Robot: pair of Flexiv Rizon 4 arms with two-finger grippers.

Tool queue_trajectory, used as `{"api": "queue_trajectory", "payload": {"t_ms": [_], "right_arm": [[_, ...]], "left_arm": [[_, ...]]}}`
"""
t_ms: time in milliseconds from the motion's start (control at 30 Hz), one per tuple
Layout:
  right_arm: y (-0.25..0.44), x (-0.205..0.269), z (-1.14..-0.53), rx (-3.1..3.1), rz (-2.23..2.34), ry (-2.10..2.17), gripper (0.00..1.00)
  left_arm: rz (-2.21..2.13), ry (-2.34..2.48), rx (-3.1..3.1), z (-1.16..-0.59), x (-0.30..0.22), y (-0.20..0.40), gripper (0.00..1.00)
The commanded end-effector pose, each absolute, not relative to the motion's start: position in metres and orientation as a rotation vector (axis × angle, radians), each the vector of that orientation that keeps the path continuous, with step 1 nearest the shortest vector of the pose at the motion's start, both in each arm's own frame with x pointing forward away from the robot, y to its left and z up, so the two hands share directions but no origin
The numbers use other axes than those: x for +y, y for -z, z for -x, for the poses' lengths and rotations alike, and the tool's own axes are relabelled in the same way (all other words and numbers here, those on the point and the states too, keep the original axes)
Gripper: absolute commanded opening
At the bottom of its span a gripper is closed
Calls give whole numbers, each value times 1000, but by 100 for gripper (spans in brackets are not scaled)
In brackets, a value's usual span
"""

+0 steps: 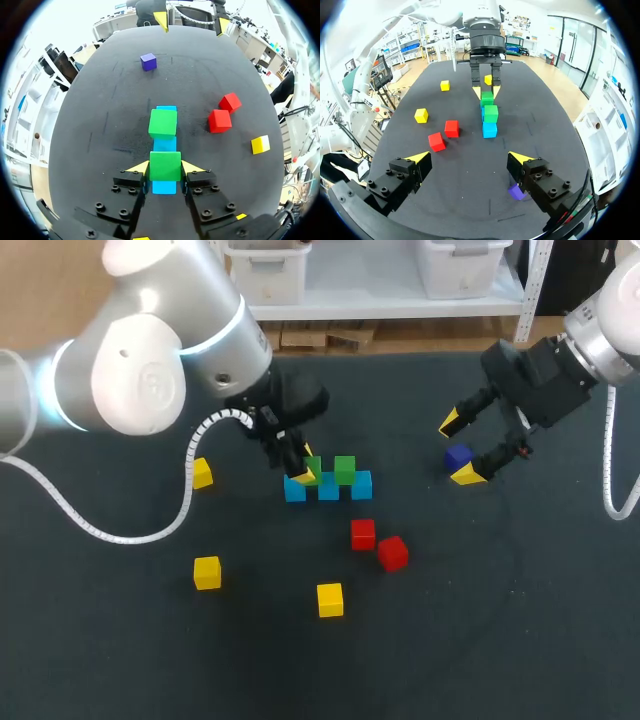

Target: Place the blue cubes, place green cubes on the blue cubes, place the yellow cubes on the green cubes, then place the red cubes on the yellow cubes, and place purple cube on the red cubes.

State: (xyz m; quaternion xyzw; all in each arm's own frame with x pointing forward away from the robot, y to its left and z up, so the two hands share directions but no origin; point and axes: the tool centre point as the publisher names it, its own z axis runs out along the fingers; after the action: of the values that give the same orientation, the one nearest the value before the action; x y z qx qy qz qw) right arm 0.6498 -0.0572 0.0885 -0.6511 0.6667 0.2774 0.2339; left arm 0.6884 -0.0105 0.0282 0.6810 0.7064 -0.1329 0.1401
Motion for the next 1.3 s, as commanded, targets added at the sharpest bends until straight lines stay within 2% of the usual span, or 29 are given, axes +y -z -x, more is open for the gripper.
{"api": "queue_trajectory", "payload": {"t_ms": [33, 1200, 1233, 1300], "right_arm": [[-88, -57, -651, 1829, 1788, -764, 100], [-88, -57, -651, 1829, 1788, -764, 100], [-88, -57, -651, 1829, 1788, -764, 100], [-88, -57, -651, 1829, 1788, -764, 100]], "left_arm": [[-1972, 387, 2042, -690, -12, -28, 0], [-1981, 394, 2050, -691, -11, -26, 0], [-1981, 394, 2050, -690, -11, -26, 9], [-1981, 395, 2050, -690, -12, -26, 19]]}}
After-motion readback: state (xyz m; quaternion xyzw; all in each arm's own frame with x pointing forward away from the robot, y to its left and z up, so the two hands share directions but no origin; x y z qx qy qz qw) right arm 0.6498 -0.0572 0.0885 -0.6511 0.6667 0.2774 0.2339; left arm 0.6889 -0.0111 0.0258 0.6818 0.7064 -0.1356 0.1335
